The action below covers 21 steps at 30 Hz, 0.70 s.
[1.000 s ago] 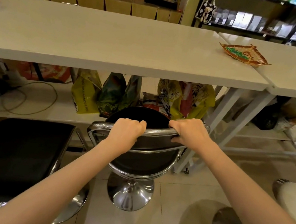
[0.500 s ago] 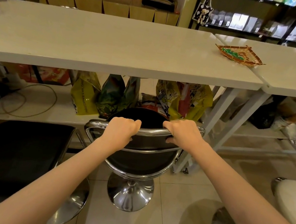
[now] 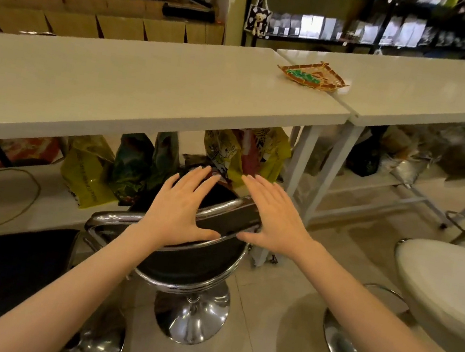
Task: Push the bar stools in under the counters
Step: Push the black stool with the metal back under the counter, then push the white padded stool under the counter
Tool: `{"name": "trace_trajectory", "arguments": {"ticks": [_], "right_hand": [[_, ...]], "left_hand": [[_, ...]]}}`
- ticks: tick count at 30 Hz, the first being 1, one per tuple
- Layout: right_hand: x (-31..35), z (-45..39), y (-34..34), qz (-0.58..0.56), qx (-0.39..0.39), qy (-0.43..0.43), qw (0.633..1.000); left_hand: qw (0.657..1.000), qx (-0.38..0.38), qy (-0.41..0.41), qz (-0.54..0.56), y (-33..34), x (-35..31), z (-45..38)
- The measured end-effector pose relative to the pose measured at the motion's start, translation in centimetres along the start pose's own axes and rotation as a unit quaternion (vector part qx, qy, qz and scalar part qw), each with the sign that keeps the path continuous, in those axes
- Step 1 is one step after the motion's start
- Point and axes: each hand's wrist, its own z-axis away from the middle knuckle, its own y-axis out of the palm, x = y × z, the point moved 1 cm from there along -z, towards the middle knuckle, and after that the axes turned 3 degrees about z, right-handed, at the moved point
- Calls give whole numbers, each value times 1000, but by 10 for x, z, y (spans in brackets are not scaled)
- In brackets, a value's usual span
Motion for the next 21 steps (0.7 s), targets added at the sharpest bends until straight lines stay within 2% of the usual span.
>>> {"name": "trace_trajectory", "arguments": {"ticks": [8,12,21], "right_hand": [[-82,97,-50,37,-14,104,994],[-139,181,-76,50,-23,177,983],[-255,382,-134,78,34,302,950]], "left_hand": [[987,1,144,67,24,-132,-64],[975,37,197,92,51,-224,-89],[946,92,269,156,109,-451,-105]]}}
